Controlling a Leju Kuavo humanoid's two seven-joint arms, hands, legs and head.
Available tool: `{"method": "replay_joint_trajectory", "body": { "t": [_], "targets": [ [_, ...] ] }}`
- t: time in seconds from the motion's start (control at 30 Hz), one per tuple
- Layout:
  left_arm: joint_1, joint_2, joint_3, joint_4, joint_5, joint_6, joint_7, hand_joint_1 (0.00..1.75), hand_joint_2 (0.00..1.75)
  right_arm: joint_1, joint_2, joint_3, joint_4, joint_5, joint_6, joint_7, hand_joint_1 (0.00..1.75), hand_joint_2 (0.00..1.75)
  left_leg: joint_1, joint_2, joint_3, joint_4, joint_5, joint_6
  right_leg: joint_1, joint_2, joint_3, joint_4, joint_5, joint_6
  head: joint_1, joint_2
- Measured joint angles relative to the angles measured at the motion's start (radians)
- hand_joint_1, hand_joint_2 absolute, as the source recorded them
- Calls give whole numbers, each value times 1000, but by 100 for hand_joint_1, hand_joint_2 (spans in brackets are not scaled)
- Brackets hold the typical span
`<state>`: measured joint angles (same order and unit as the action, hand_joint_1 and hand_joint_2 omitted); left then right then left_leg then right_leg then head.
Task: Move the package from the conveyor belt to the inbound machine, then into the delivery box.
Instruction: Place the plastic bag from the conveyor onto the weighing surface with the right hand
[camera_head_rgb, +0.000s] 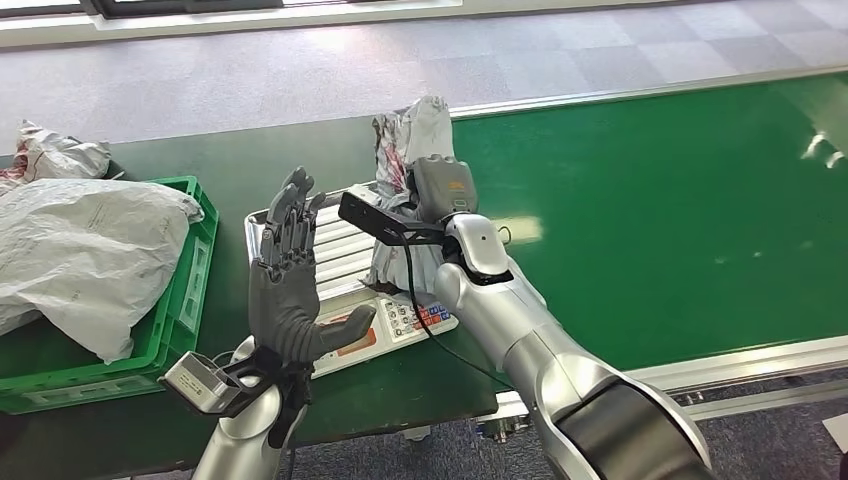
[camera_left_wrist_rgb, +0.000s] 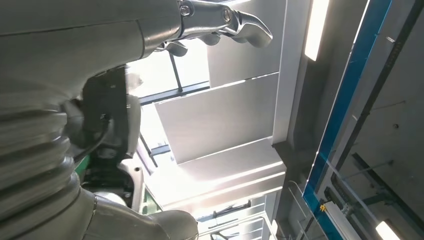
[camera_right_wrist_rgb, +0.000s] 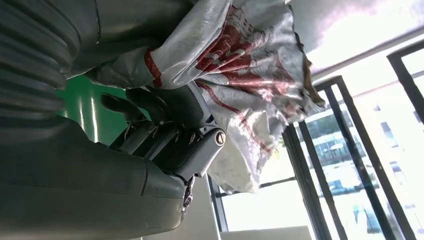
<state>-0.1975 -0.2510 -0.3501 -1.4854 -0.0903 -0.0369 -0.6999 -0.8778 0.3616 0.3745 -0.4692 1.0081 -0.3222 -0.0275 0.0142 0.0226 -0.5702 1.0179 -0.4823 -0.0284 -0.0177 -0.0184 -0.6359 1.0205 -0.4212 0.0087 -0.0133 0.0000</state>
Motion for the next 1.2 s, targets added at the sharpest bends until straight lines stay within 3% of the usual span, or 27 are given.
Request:
{"method": "replay_joint_trajectory", "body": {
  "t": [0.07,0.13,0.23,0.3,0.73,0.83,0.93,1.0,1.07,1.2],
  "targets": [
    [-3,0,0,7,0,-1,0,0,175,-4,0,0,22,-2,26,4,0,87,0,0,0,0,0,0,0,0,0,0,0,0,0,0],
    [-9,0,-1,14,0,-5,-1,0,175,-13,0,1,44,-4,94,5,0,0,0,0,0,0,0,0,0,0,0,0,0,0,0,0],
    [-21,0,-1,27,-1,-19,-1,0,175,-20,0,12,74,-20,247,-35,0,0,0,0,0,0,0,0,0,0,0,0,0,0,0,0],
    [-28,-1,-1,34,-1,-21,-1,0,175,-17,0,26,86,-41,293,-72,0,0,0,0,0,0,0,0,0,0,0,0,0,0,0,0],
    [-33,-1,-1,47,-17,-23,1,0,175,-14,1,85,115,-109,305,-172,0,0,0,0,0,0,0,0,0,0,0,0,0,0,0,0],
    [-24,-1,1,41,-25,-21,7,0,175,-7,1,90,111,-105,183,-206,0,0,0,0,0,0,0,0,0,0,0,0,0,0,0,0],
    [2,-1,4,21,-40,-17,16,0,175,23,-2,75,50,-91,-125,-265,0,0,0,0,0,0,0,0,0,0,0,0,0,0,0,0],
    [15,-1,4,7,-45,-17,26,0,175,77,-3,33,-76,-61,-296,-334,0,0,0,0,0,0,0,0,0,0,0,0,0,0,0,0],
    [20,-1,4,0,-47,-17,36,0,175,158,-2,-29,-278,-43,-366,-403,0,0,0,-3,-1,0,0,0,0,-3,0,0,-1,0,0,0],
    [21,-1,4,-3,-49,-12,49,0,175,302,0,-119,-675,-88,-381,-482,0,0,0,-6,-2,0,-1,0,0,-6,0,0,-2,1,0,0]
  ]
}}
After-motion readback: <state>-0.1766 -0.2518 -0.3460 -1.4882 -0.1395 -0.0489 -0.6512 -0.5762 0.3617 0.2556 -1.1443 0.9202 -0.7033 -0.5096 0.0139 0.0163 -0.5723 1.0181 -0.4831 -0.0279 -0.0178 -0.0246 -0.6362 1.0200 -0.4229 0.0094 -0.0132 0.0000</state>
